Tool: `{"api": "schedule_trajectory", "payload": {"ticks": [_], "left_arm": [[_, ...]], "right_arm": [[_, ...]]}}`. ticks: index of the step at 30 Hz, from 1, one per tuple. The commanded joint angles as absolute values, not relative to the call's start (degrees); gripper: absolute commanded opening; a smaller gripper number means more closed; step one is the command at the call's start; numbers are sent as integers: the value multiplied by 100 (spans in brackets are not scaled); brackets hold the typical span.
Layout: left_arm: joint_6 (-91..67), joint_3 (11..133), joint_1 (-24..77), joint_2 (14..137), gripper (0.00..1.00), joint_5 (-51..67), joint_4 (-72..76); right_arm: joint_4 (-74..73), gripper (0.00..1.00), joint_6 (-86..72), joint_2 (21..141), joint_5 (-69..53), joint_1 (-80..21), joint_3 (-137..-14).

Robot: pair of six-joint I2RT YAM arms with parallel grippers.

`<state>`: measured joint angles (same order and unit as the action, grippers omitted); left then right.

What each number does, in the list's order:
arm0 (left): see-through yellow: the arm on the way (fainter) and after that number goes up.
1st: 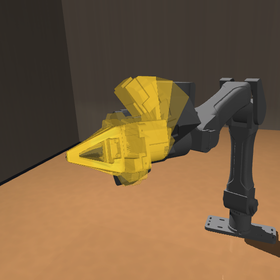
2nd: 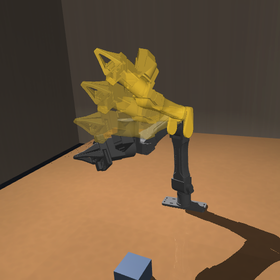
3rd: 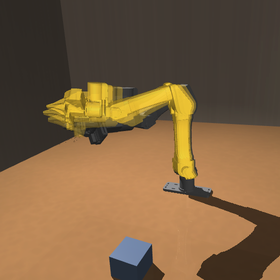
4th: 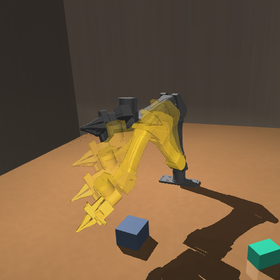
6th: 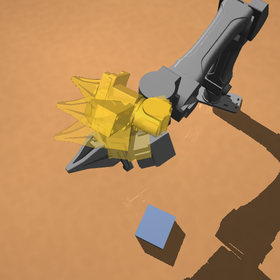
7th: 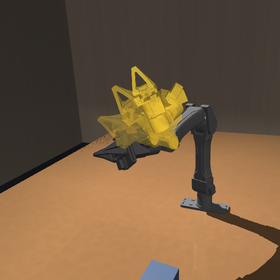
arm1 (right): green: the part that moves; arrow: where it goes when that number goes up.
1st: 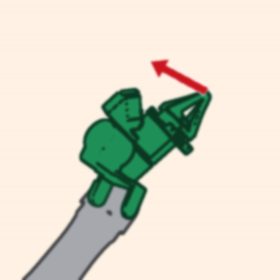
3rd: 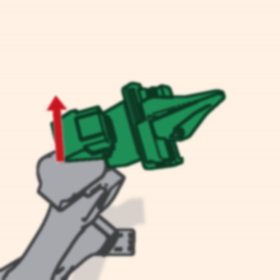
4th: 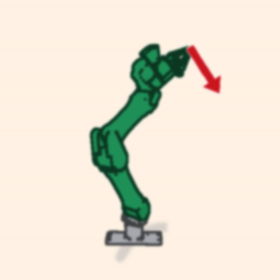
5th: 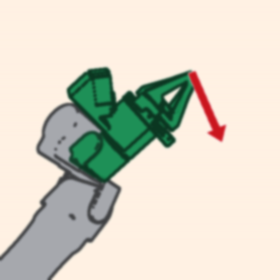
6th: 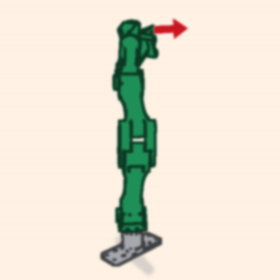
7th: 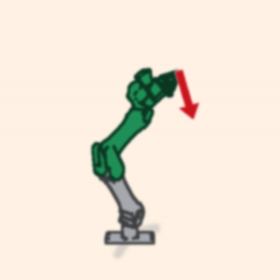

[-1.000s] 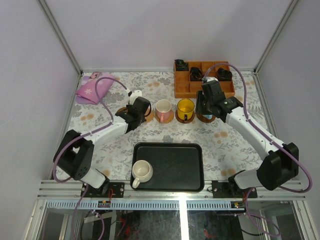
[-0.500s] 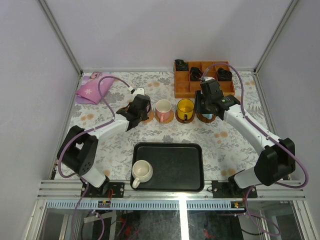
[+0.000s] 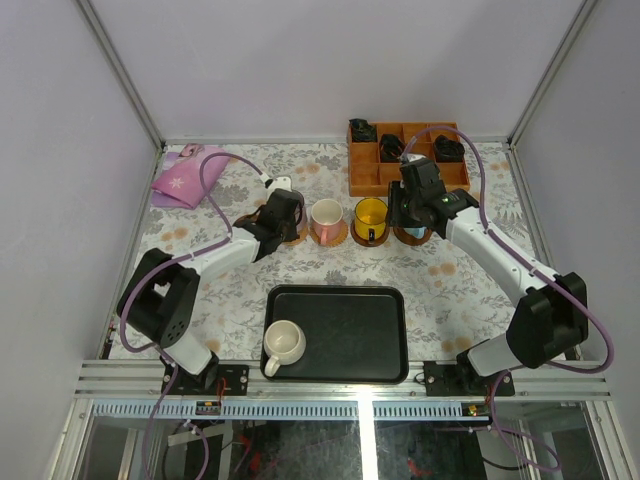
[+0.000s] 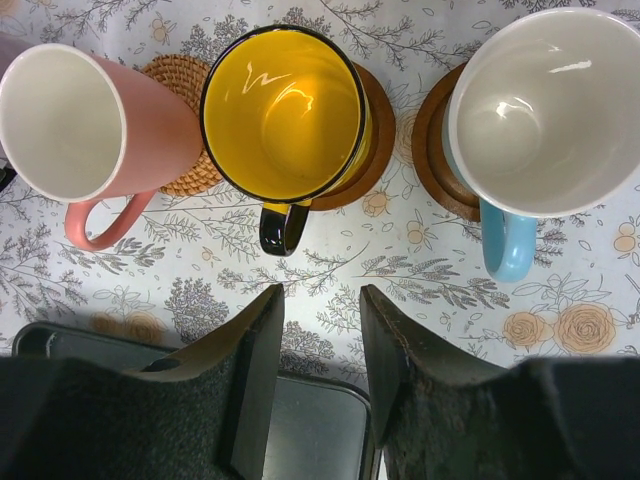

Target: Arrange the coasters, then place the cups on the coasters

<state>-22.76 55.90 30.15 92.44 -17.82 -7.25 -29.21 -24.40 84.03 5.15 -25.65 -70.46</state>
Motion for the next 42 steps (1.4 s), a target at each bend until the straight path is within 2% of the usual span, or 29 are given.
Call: {"api": "schedule_trajectory", "payload": {"ticks": [1, 42], "left_arm": [[-2229, 5658, 2963, 9264, 0, -1898, -160], [-2027, 5311, 2966, 9330, 0, -1905, -163]], "right_arm": [[-2734, 43, -2450, 8463, 379, -2519, -7312], [-2639, 43, -2496, 8602, 31, -2484, -7287]]}}
